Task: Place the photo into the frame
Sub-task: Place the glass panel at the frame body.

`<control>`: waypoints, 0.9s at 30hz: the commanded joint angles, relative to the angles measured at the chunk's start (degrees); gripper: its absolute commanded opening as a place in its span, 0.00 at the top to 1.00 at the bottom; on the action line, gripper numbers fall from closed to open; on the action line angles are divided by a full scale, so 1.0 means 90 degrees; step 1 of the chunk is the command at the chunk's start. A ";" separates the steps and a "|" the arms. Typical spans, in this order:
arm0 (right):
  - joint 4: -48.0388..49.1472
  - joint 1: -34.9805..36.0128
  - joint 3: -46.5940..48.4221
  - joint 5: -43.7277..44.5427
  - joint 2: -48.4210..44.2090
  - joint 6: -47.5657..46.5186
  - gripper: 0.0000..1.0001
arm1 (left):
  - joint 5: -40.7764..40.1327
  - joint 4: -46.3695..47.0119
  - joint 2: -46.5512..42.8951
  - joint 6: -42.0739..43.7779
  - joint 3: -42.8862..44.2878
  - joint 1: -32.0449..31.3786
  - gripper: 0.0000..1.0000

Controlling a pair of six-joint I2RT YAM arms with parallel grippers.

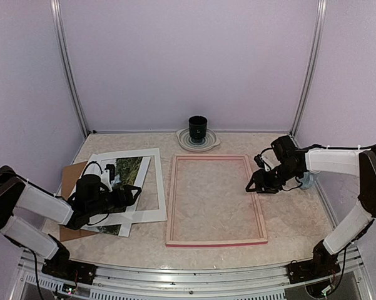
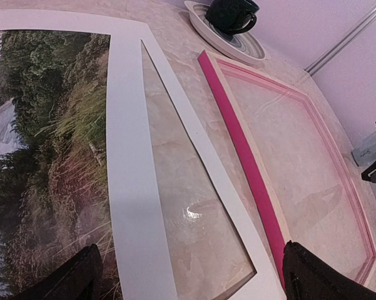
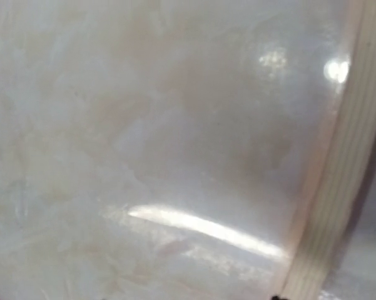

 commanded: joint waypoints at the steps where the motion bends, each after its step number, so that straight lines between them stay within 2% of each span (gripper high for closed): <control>1: -0.0155 -0.0054 0.0140 0.0298 -0.0252 -0.0111 0.43 | 0.0028 0.0199 0.0012 0.0007 -0.0046 0.0049 0.01; 8: -0.0137 -0.0054 0.0138 0.0760 -0.0300 -0.0099 0.41 | 0.0024 0.0200 0.0024 0.0001 -0.0046 0.0056 0.01; 15: 0.0089 -0.0044 0.0214 0.1933 -0.0274 0.0054 0.41 | 0.0051 0.0229 0.0051 -0.0012 -0.0037 0.0054 0.01; 27: 0.0657 -0.0029 0.0850 0.2997 0.0751 0.0200 0.41 | 0.0081 0.0238 0.0084 -0.0012 -0.0037 0.0052 0.01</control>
